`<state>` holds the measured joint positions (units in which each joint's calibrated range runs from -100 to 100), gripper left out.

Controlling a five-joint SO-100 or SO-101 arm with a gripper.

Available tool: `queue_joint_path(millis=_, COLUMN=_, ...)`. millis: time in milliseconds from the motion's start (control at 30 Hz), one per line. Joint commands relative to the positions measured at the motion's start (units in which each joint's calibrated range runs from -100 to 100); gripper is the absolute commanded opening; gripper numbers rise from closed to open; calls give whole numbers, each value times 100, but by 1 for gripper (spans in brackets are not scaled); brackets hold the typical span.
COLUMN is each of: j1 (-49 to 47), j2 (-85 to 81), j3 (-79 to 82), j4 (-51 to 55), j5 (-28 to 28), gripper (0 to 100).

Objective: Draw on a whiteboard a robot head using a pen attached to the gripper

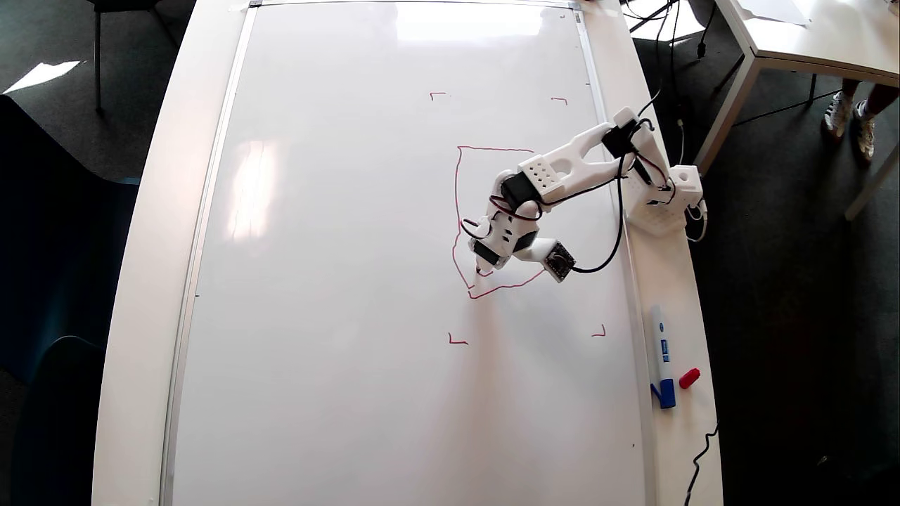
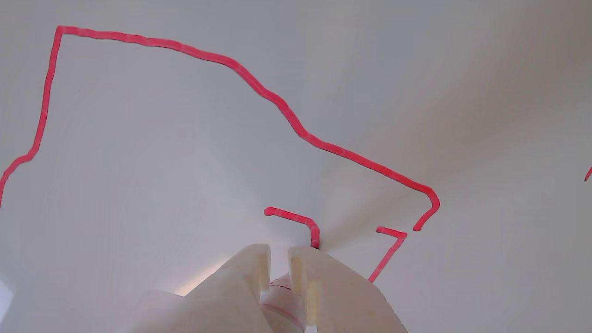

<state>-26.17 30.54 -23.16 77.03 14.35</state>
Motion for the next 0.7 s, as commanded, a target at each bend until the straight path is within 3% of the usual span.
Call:
queue_joint_path(millis=0, j1=190, j2=-22, j3=-31, j4=30, j5=120, gripper=1)
queue_joint_path(millis=667, j1=411, j2=-643, j3=1322, j4=82, j5=287, gripper=1)
